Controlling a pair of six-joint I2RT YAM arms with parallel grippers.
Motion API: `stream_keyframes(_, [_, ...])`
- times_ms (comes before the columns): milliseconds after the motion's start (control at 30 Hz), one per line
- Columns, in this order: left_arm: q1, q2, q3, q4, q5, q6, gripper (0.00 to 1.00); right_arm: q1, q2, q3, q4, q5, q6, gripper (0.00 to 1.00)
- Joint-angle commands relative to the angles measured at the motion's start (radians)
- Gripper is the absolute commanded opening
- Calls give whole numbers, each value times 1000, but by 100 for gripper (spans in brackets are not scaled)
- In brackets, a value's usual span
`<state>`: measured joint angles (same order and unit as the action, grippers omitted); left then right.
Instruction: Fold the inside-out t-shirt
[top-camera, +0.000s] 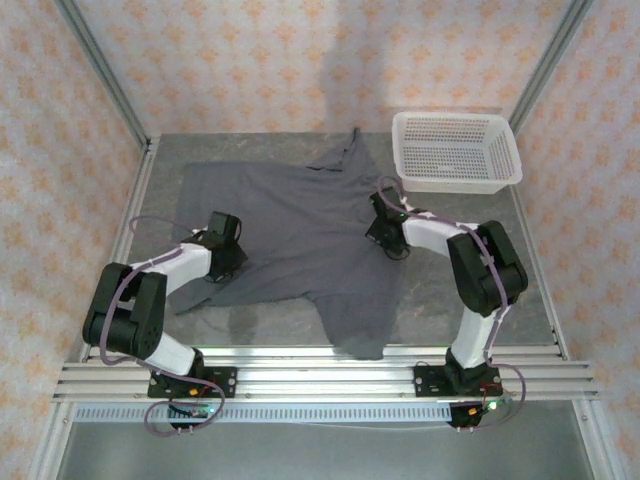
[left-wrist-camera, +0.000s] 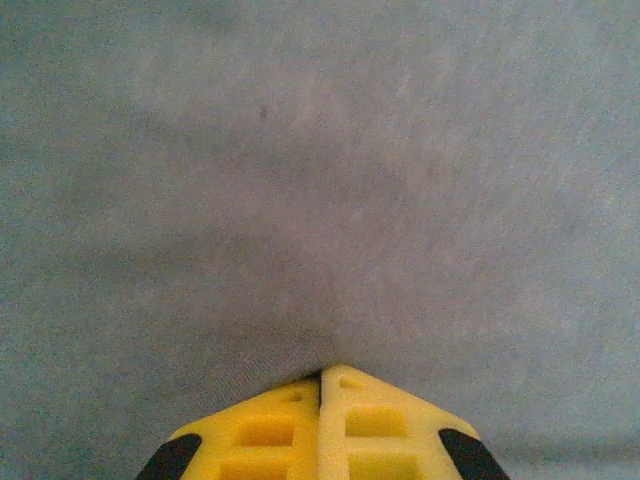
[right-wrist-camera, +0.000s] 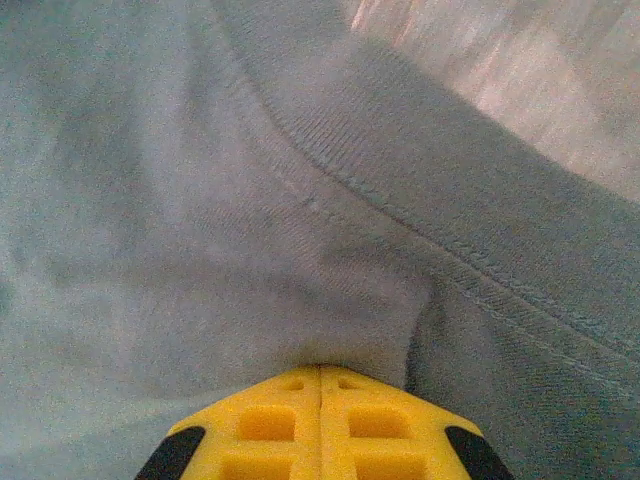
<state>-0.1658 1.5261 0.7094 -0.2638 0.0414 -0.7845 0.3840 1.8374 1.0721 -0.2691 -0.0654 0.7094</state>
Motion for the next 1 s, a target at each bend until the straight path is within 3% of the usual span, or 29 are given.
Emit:
stream_keyframes(0, [-1,102,14,14,21,-27,0,-75,107,10,-103,73,-45,0])
stream_keyframes(167, [-1,120,27,71,20,-37,0,-88,126,50,-79,-54,-70,0])
stream_keyframes(300, [0,39,53,27,-67,7,0,-72,-29,12,-68,-112,-85,0])
stream_keyframes(367, [0,-36,56,7,-95,39,0,-62,-138,-25,-86,-108,-85,7])
stream_keyframes(433, [-1,-131,47,15,-66,88,8,-53,-265,-104,-94,-84,-54,20])
stream_keyframes(500, [-3,-228,31,14,-27,117,18,-53,-388,-206,-98,-45,-7,27])
stream_keyframes(700, [-16,-562,-26,-90,61,197,39,-46,-692,-515,-135,-26,101,34])
stream_keyframes(833, [-20,-756,-80,-164,73,205,48,-30,-721,-573,-133,-104,65,39])
stream_keyframes(967, [-19,-841,-109,-213,36,199,52,18,-685,-565,-62,-152,59,36])
